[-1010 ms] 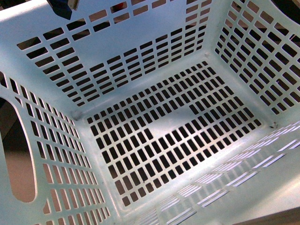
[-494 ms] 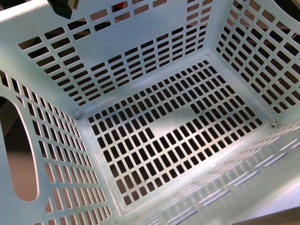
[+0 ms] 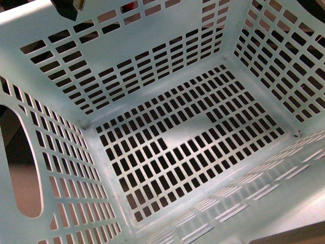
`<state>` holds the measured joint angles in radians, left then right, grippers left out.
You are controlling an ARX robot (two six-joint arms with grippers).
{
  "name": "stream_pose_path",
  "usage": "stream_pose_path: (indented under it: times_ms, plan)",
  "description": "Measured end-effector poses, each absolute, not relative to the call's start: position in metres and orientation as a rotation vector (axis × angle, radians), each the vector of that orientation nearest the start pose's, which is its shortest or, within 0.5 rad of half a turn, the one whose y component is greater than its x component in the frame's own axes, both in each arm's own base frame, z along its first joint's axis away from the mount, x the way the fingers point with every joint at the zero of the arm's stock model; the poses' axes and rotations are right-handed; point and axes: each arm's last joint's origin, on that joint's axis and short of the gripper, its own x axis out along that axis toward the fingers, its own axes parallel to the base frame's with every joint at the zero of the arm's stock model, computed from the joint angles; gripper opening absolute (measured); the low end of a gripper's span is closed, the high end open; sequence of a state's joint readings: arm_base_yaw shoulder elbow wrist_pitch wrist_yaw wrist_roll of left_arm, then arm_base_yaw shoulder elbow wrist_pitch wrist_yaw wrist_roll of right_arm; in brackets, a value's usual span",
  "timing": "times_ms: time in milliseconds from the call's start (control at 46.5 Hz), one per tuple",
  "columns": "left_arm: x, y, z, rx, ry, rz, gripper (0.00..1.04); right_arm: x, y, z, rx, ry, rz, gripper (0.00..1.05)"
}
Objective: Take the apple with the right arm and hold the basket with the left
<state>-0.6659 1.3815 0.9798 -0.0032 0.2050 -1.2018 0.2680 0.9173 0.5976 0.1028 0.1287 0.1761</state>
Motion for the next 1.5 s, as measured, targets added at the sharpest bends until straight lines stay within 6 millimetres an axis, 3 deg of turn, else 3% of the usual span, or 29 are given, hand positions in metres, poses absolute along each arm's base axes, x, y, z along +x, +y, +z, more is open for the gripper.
stream_pose_path:
  times_ms: [107,344,408,516,817,989,1118,1332,1504]
  plan:
    - [0.238,-0.195,0.284,-1.011,0.859,-0.5,0.06,0.193,0.076,0.26,0.137,0.274,0.197,0.78]
    - [0.238,-0.195,0.284,-1.011,0.86,-0.501,0.06,0.183,0.095,0.236,0.112,0.361,0.249,0.78]
    - [0.238,-0.195,0.284,-1.011,0.861,-0.502,0.06,0.182,0.096,0.233,0.112,0.372,0.251,0.86]
    - [0.238,-0.195,0.284,-1.011,0.86,-0.502,0.06,0.181,0.094,0.234,0.111,0.361,0.22,0.97]
    - [0.238,-0.194,0.284,-1.01,0.859,-0.496,0.06,0.174,0.055,0.264,0.094,0.14,-0.13,0.96]
    - [0.238,-0.194,0.284,-1.01,0.861,-0.501,0.06,0.173,0.053,0.265,0.082,0.125,-0.122,0.95]
    - [0.238,-0.194,0.284,-1.012,0.864,-0.503,0.06,0.166,0.044,0.256,0.053,0.002,0.013,0.75]
    - [0.238,-0.194,0.284,-1.008,0.855,-0.495,0.06,0.151,0.027,0.223,0.014,0.016,0.006,0.4]
    - [0.238,-0.194,0.284,-1.01,0.861,-0.501,0.06,0.142,0.019,0.209,0.008,0.009,0.008,0.12]
